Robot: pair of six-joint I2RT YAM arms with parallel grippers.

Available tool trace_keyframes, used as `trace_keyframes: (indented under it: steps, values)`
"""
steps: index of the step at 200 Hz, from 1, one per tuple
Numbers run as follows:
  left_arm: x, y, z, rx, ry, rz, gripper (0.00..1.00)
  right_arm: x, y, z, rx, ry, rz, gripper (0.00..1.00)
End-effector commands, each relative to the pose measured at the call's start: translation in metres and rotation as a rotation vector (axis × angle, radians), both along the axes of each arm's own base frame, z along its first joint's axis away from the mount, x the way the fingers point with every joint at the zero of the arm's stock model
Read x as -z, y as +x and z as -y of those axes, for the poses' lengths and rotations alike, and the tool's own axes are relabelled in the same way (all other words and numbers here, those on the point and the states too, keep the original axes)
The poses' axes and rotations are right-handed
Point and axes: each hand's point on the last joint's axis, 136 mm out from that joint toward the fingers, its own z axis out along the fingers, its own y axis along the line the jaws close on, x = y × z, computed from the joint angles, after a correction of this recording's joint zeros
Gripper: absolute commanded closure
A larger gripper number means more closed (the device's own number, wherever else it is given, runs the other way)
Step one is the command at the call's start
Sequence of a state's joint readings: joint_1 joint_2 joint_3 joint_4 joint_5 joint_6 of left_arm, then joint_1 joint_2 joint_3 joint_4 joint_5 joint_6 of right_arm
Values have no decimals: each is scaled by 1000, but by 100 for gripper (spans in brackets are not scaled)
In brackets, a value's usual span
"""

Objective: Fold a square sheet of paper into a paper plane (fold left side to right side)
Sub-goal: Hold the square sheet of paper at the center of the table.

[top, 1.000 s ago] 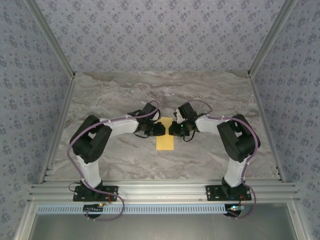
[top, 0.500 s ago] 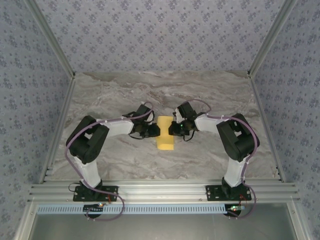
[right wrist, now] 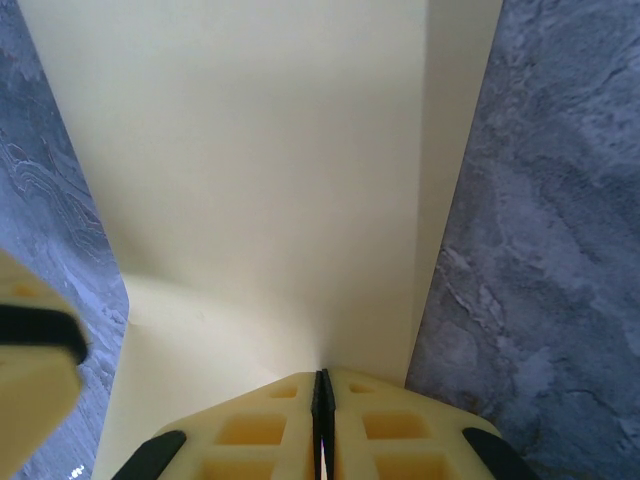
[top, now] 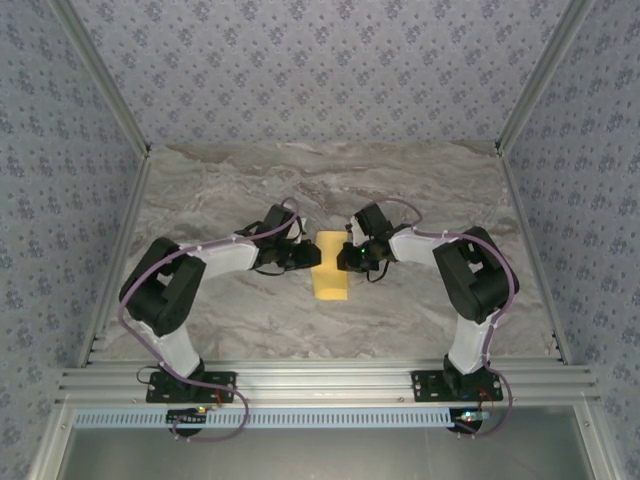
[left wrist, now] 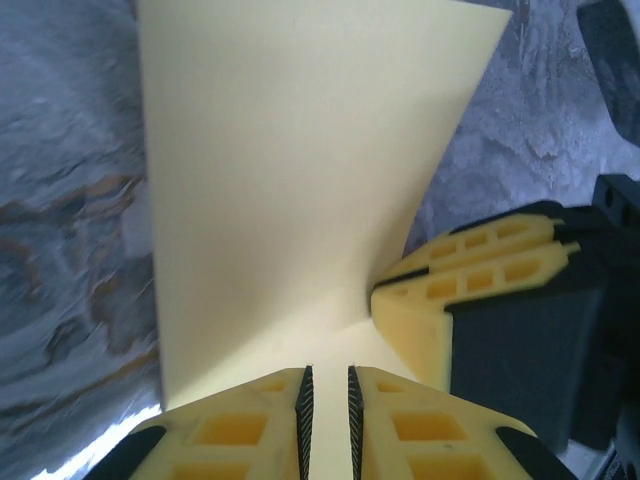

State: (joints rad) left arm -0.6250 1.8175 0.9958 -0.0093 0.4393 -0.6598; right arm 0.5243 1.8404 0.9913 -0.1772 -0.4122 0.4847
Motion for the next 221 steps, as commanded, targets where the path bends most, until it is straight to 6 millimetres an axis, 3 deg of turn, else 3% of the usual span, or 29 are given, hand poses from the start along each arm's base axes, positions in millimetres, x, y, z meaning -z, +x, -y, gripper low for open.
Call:
trace_keyframes:
  steps: [1,58,97,143,191,217,221]
  values:
    - [3,9,15,9,-36,-7,81,42,-33,25,-1,-150,-140,90]
    - [30,-6,-2,-28,62,-63,81,31,-27,17,-5,-94,-105,90]
    - [48,-16,-12,-51,117,-106,82,-6,-5,-6,-37,73,-30,90]
    - [55,-18,-17,-62,144,-120,82,-52,34,-11,-15,191,64,90]
    - [56,-18,-16,-62,149,-123,83,-45,55,-27,-16,225,55,90]
    - [54,-17,-15,-58,144,-120,83,-25,55,-31,-18,210,12,90]
    - [54,-18,-15,-57,144,-120,83,-32,63,-35,-18,218,32,90]
